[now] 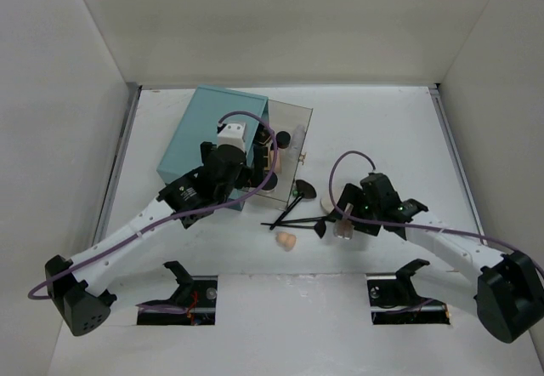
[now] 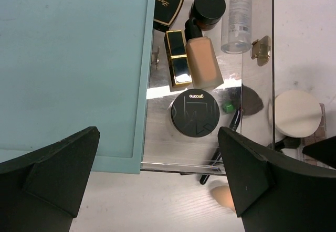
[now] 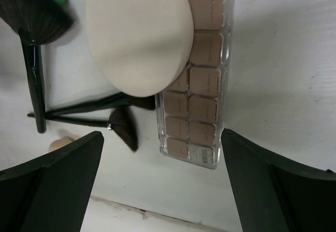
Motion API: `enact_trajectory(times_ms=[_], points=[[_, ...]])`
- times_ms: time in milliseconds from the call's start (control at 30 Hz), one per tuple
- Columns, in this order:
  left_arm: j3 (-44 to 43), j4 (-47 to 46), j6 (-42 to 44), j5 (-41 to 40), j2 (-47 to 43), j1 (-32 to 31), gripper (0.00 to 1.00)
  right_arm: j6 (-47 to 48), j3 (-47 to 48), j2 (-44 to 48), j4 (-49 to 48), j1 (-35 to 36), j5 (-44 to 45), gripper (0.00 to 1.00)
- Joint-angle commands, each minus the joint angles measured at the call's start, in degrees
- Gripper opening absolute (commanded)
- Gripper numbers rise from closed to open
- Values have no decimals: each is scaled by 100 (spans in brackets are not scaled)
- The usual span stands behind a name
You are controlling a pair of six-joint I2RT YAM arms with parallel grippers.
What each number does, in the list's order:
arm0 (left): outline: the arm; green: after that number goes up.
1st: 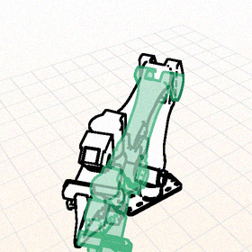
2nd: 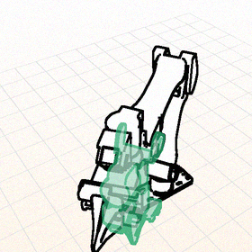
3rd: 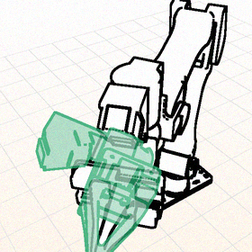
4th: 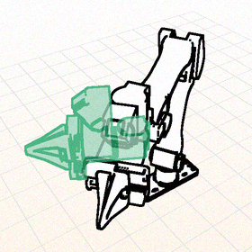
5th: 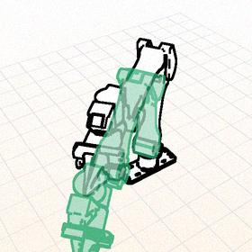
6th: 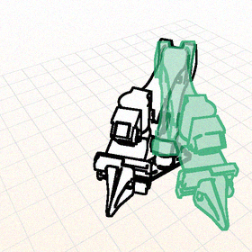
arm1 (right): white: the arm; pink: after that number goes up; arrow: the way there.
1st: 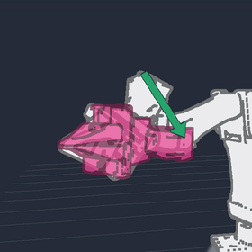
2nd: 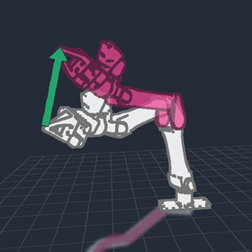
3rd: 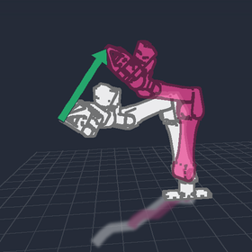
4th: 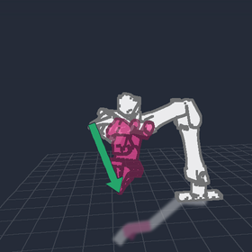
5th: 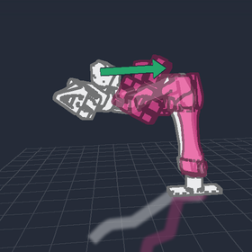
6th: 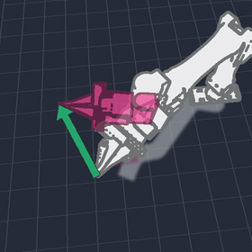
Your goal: Organize the makeup
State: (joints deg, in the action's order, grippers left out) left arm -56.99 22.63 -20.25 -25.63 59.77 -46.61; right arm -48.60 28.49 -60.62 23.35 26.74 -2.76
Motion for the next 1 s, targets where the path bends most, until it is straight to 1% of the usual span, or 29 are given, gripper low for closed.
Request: enact_trajectory(times_ms=[0,167,267,433,467,500,533,700,900,967], points=[[39,-13,-67,-118,-176,51,100,-194,103,164,220,230,477,100],[48,-13,-67,-118,-167,51,100,-71,516,138,1161,476,1408,100],[65,-13,-75,-118,-185,43,100,-150,666,-46,1470,678,1744,100],[92,-13,-84,-170,-211,60,100,-317,842,-476,1400,1187,1832,98],[83,-13,-84,-188,-229,60,100,-343,868,-564,1391,1275,1841,97],[83,-13,-84,-197,-246,69,100,-369,886,-643,1374,1355,1850,97],[74,-13,-84,-206,-255,69,100,-387,930,-731,1365,1416,1867,94],[74,-13,-84,-215,-290,122,100,-387,1229,-1153,1479,1452,2122,92],[4,-13,-41,-311,-422,139,100,-396,1335,-1479,1488,1478,2017,82],[-22,-13,-23,-364,-457,148,100,-405,1343,-1523,1497,1522,1929,82]])
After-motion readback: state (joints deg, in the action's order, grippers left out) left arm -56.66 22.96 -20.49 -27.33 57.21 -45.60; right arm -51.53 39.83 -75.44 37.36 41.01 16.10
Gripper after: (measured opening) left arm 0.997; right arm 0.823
